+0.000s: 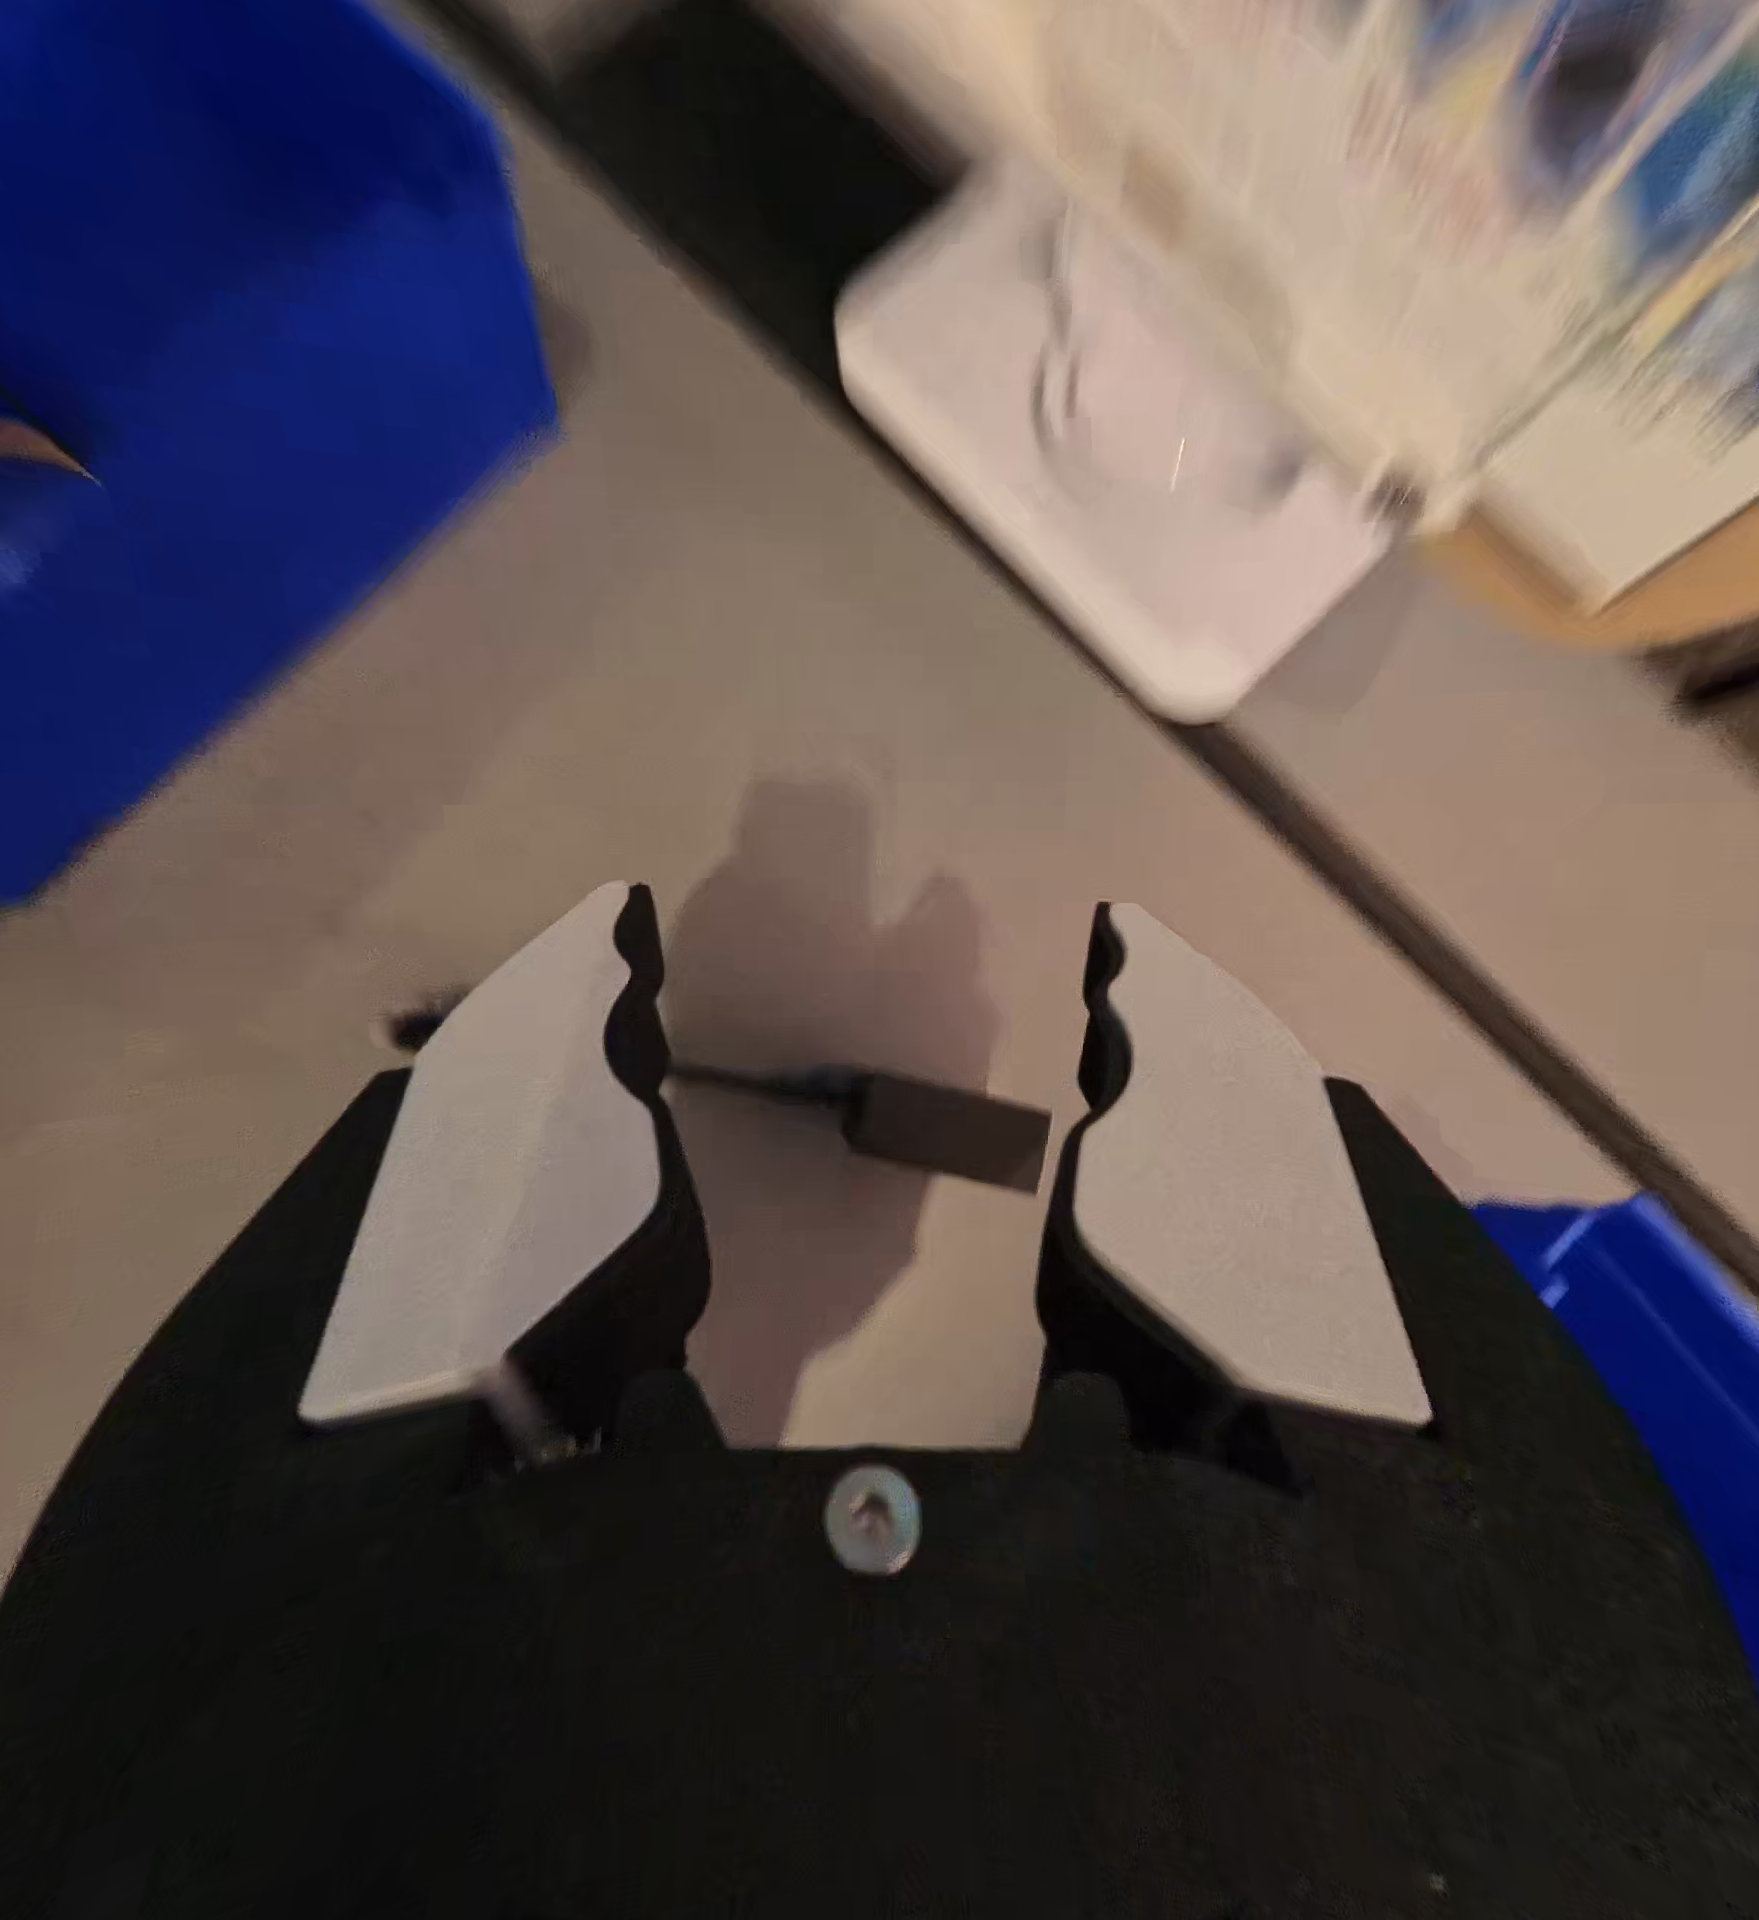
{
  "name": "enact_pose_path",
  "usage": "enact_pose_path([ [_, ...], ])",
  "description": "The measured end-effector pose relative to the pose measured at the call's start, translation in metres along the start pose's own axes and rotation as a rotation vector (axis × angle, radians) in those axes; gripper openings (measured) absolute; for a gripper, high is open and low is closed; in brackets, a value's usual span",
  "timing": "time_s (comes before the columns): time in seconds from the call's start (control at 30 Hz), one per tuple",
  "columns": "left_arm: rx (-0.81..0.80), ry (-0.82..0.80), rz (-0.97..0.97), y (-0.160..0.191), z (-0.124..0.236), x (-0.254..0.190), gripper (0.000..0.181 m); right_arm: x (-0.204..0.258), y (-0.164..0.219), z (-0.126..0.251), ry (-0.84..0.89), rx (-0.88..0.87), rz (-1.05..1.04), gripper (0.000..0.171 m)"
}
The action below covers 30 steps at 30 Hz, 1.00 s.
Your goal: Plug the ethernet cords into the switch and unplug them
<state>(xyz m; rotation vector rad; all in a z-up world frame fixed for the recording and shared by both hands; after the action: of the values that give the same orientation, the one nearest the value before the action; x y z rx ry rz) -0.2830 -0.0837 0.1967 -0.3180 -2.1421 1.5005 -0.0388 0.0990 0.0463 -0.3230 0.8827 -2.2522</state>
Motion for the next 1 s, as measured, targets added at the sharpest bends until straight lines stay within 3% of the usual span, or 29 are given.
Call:
enact_pose_path([
  [0.1,0.156,0.098,-0.021,0.016,-0.003,-0.005,0.016,0.040,-0.012,0.062,-0.134,-0.467,0.024,0.071],
  [0.2,0.409,0.190,-0.017,0.047,0.000,-0.008,0.013,0.073,0.000,0.106,-0.371,-0.675,-0.025,0.069],
  [0.33,0.696,0.183,0.064,0.099,0.015,-0.004,0.008,0.071,0.008,0.119,-0.462,-0.656,-0.018,0.068],
  [0.53,1.109,-0.009,0.040,0.190,0.057,0.016,0.012,0.043,-0.007,0.124,-0.533,-0.682,-0.057,0.067],
  [0.67,1.337,-0.064,0.017,0.218,0.084,0.034,0.014,0.032,-0.004,0.112,-0.514,-0.658,-0.030,0.067],
  [0.87,1.697,0.030,-0.025,0.261,0.100,0.053,0.012,0.028,0.004,0.092,-0.598,-0.590,-0.048,0.066],
  [1.0,1.831,0.079,-0.070,0.284,0.102,0.053,0.016,0.026,0.008,0.090,-0.585,-0.579,-0.037,0.065],
])
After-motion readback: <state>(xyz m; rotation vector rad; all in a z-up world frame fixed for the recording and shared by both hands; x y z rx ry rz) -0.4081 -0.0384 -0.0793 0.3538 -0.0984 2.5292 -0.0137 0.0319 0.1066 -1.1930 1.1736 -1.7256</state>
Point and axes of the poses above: each gripper's, where its closed fingertips meet, z back along the fingers, y out of its underside, x = y × z across the jaws, the point moved 5 cm from there along z, back along the fingers, and after that the axes turned 7 degrees about -z, right-handed, at the moved point
